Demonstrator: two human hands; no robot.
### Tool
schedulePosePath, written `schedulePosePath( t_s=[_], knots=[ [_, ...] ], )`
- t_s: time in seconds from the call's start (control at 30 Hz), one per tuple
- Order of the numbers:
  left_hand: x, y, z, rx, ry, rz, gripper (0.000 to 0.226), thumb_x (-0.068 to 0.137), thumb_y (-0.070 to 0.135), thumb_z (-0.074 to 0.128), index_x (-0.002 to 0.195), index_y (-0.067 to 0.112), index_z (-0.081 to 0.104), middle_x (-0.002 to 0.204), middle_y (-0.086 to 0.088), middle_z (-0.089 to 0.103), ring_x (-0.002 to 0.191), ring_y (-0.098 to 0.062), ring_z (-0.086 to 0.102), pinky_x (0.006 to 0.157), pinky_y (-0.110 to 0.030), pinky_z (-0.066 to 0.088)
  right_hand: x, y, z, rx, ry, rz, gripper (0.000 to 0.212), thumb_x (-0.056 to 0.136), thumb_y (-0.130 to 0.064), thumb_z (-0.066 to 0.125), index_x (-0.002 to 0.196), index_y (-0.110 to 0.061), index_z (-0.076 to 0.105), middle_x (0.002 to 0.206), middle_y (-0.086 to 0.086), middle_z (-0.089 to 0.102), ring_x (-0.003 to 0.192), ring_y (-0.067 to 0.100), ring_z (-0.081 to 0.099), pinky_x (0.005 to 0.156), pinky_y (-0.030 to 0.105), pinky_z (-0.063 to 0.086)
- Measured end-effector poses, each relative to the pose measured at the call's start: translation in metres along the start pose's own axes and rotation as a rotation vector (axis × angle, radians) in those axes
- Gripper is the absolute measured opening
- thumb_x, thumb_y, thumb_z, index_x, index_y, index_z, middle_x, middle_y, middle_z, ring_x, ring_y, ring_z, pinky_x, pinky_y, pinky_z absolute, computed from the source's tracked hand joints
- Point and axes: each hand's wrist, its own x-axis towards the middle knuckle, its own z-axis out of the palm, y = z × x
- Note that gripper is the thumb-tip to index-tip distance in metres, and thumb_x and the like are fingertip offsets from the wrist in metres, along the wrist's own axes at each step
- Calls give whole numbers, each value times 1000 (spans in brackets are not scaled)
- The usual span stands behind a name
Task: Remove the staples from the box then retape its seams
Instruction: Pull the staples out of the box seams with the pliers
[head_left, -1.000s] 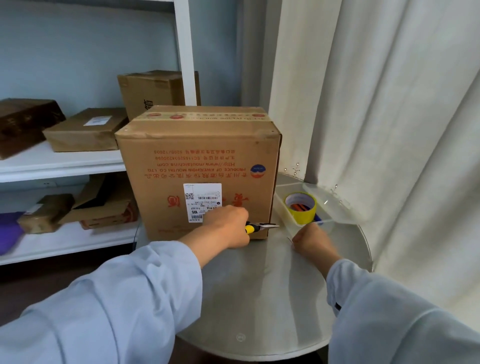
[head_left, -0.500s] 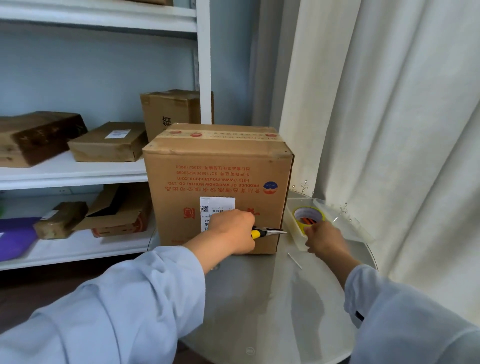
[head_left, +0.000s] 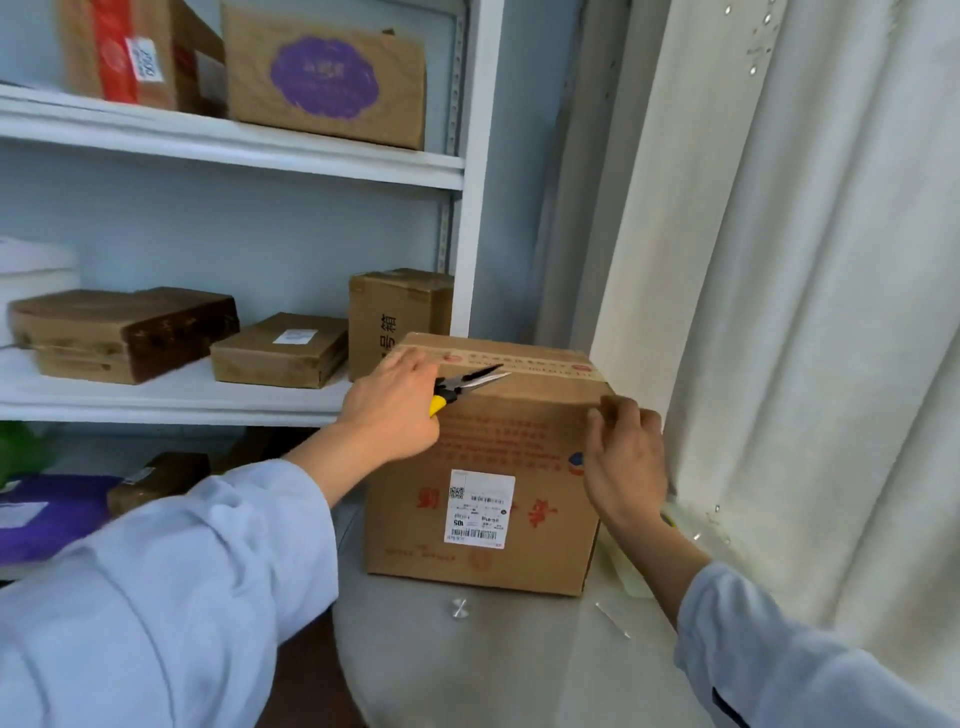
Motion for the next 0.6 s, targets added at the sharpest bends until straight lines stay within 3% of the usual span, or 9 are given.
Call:
schedulePosePath(
  t_s=[0.07, 0.2, 0.37, 0.43, 0.5, 0.6],
  knots=[
    [1, -10, 0, -17, -59, -36, 44, 85, 17, 49, 128, 12, 43, 139, -10, 44, 122, -27, 46, 87, -40, 48, 1, -4, 5, 10, -29, 10, 37, 100, -37, 35, 127, -14, 47, 126, 11, 45, 115, 33, 49, 91, 43, 41],
    [-3, -6, -4, 25, 49, 51, 33, 85, 20, 47, 117, 15, 47, 114, -8, 62, 102, -28, 58, 90, -39, 43, 10, -10, 17, 83, -123, 76, 41, 100, -30, 38, 138, -16, 41, 132, 11, 46, 121, 33, 48, 97, 41, 39],
    [2, 5, -15, -320, -46, 77, 23, 85, 23, 48, 107, 20, 47, 98, -5, 63, 88, -27, 59, 72, -38, 49, 11, -20, 31, 135, -260, 76, 64, 91, -15, 45, 150, -20, 23, 154, 8, 26, 137, 33, 33, 110, 46, 33],
    [5, 2, -20, -260, -66, 41, 14, 86, 18, 48, 100, 17, 44, 94, -6, 59, 84, -28, 56, 64, -35, 43, 2, -32, 28, 214, -266, 16, 68, 88, -15, 50, 150, -25, 25, 157, 3, 20, 141, 28, 27, 112, 42, 27],
    [4, 2, -21, -193, -59, 33, 14, 87, 17, 48, 100, 17, 43, 95, -6, 58, 83, -28, 54, 62, -34, 37, -10, -43, 24, 283, -348, -81, 71, 84, -30, 54, 150, -30, 26, 160, -1, 11, 147, 23, 12, 116, 40, 16],
    [1, 8, -18, -123, -46, 58, 22, 88, 18, 47, 110, 16, 44, 101, -7, 59, 80, -25, 47, 64, -32, 32, -26, -53, 24, 223, -461, -170, 98, 61, -63, 36, 152, -35, 10, 160, -4, -13, 147, 21, -14, 118, 45, 5]
  ],
)
